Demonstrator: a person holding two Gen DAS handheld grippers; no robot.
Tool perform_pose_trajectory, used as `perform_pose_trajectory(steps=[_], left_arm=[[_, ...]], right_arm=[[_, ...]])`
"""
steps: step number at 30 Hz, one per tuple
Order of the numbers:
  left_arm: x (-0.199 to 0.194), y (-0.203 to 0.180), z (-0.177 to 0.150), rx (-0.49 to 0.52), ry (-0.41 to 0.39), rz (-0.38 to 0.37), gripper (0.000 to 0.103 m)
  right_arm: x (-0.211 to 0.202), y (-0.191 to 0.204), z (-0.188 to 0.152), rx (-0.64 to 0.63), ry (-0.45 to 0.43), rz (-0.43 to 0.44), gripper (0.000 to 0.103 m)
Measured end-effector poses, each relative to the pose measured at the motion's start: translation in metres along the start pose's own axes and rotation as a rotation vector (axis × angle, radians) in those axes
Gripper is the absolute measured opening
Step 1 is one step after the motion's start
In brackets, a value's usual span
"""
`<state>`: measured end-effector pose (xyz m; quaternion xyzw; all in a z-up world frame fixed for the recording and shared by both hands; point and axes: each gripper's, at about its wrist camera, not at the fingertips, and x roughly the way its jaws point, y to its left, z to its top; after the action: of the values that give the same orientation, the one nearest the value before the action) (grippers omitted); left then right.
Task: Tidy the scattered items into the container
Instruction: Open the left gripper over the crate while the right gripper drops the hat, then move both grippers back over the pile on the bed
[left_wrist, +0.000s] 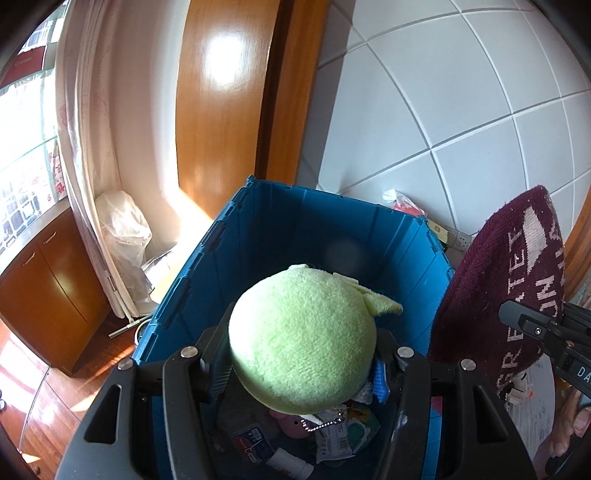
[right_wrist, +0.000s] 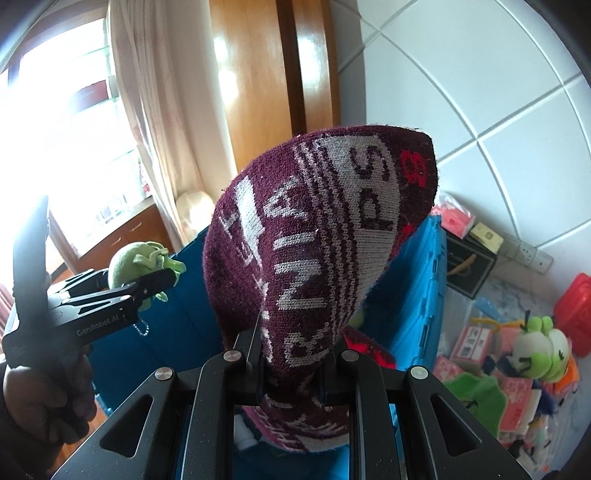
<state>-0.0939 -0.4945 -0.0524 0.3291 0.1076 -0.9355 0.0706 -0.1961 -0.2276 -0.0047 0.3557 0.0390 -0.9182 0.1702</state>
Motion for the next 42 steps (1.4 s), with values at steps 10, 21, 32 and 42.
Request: perform_pose_trajectory(steps=[10, 21, 32, 42], left_arm=[[0.007, 0.001, 0.006, -0.006, 0.009, 0.009, 0.058], [0.01, 0.001, 0.012, -0.018, 0.008, 0.04, 0.082], [0.008, 0.001, 0.012, -0.024, 0.015, 0.078, 0.103], [0.004, -0.043, 0.002, 0.018, 0.006, 0.012, 0.103]], right_arm=[[0.005, 0.002, 0.003, 0.005, 0.006, 0.009, 0.019], [0.011, 0.007, 0.004, -0.027, 0.028, 0.004, 0.07], [-0.007, -0.006, -0.001, 0.027, -0.028, -0.042, 0.103], [-0.042, -0.038, -0.025, 0.092, -0.07, -0.078, 0.103]])
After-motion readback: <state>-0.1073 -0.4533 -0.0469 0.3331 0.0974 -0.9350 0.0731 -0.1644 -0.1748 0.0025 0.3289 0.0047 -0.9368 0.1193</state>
